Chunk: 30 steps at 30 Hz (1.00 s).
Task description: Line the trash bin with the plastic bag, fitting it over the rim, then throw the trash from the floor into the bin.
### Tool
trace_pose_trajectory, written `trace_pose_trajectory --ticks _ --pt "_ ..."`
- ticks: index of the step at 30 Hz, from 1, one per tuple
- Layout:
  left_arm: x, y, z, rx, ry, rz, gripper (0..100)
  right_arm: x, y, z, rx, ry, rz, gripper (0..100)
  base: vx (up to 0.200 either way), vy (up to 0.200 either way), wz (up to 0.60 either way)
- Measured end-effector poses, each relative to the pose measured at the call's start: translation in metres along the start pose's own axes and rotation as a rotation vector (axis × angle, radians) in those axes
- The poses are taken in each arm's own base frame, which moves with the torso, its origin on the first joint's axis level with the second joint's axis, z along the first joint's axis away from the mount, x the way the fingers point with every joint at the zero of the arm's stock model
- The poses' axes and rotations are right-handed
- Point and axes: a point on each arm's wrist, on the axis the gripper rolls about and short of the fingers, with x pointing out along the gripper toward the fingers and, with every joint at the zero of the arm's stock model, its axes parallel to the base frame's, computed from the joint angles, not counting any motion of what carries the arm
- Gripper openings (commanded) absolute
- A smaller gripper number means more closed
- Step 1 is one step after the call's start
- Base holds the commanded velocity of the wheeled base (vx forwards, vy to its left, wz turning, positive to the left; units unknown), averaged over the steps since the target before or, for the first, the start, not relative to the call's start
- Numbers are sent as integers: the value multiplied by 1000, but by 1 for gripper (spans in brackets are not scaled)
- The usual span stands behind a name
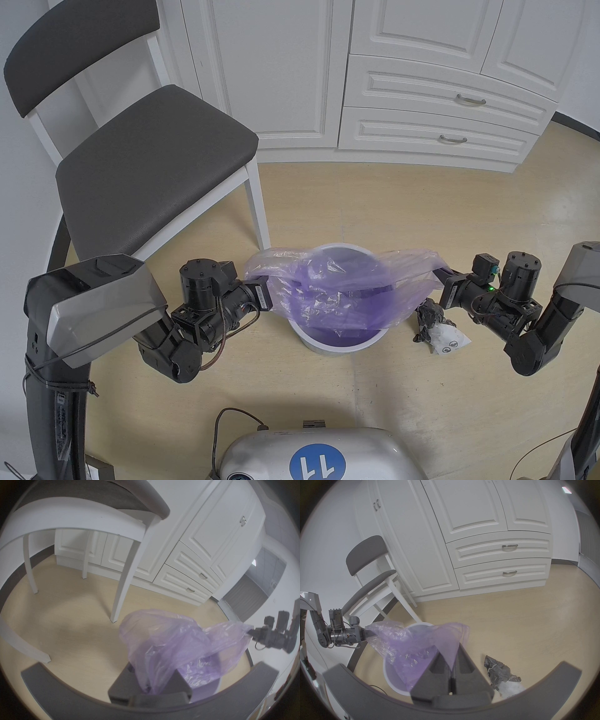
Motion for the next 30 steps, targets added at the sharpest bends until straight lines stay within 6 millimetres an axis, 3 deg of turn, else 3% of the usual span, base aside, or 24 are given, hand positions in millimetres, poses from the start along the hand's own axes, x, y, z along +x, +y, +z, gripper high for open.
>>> trace_pose_trajectory --ticks 13,21,30 --pt "-2 17 -7 78 28 39 0 -9 -34 -18 -220 84 -73 0 0 0 0" --pt "-16 18 -6 134 66 36 0 -15 -48 -39 -327 170 -98 0 0 0 0" --pt "-41 19 -5 207 183 -18 0 -24 -50 -48 -387 226 -98 0 0 0 0"
